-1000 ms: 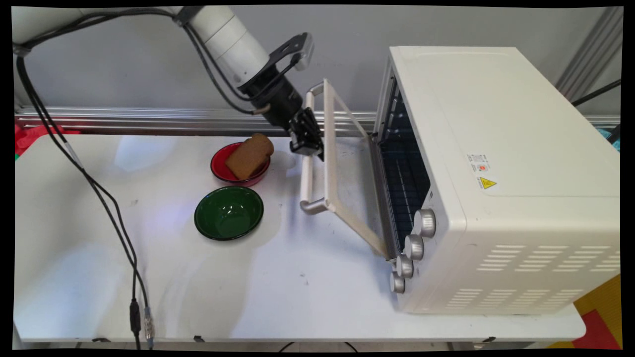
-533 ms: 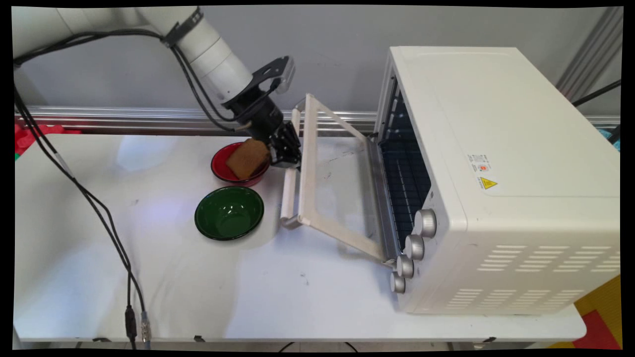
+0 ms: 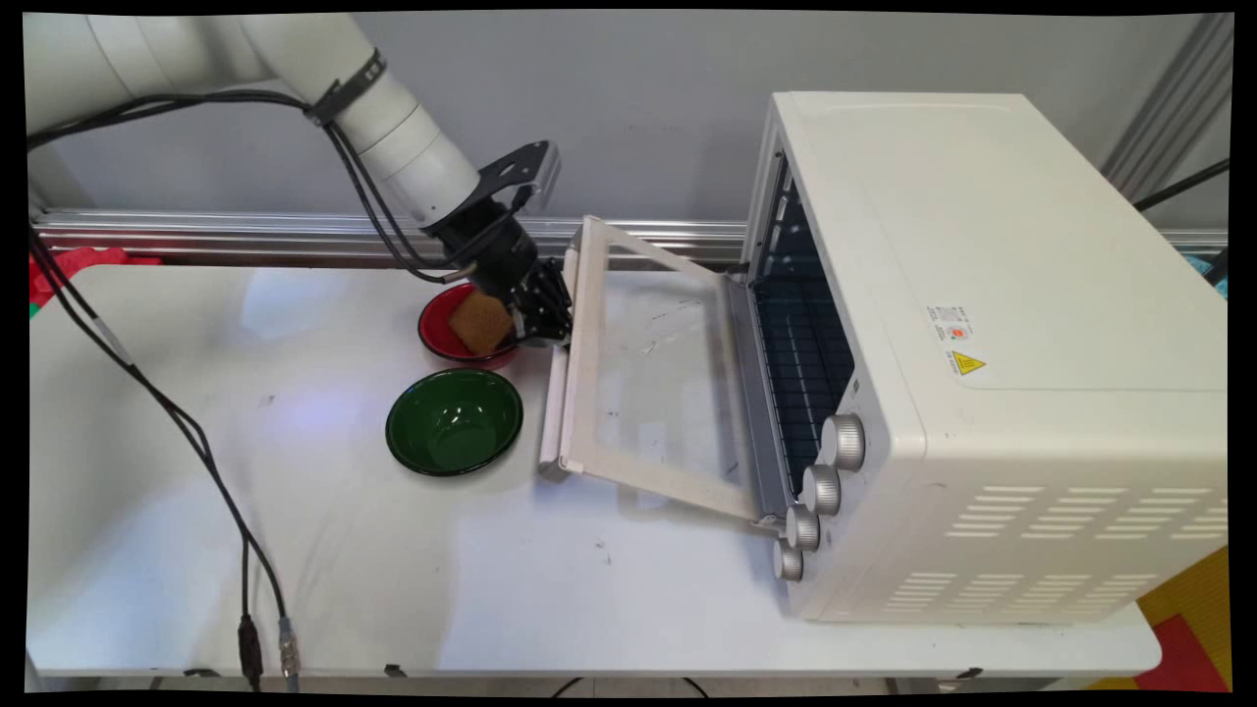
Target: Open the oven
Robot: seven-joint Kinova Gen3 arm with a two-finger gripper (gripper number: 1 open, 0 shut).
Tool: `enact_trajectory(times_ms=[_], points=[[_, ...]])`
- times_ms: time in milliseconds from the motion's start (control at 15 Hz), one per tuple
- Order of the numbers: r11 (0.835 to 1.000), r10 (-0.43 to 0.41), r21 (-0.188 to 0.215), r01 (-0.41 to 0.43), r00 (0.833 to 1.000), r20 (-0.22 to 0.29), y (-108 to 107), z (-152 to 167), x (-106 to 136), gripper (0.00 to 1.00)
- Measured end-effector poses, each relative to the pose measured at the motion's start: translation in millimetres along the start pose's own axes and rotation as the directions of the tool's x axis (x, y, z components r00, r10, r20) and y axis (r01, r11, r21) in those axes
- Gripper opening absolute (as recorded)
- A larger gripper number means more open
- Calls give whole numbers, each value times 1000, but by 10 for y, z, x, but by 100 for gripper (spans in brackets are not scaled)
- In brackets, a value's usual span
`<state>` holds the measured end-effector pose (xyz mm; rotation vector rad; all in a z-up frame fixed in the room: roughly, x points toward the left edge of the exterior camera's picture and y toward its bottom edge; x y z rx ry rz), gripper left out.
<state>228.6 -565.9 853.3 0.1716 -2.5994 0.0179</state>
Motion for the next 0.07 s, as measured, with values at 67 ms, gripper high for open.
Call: enact_trajectory(times_ms=[67], points=[[1000, -2, 1, 2, 1000, 4, 8, -6, -42, 0]])
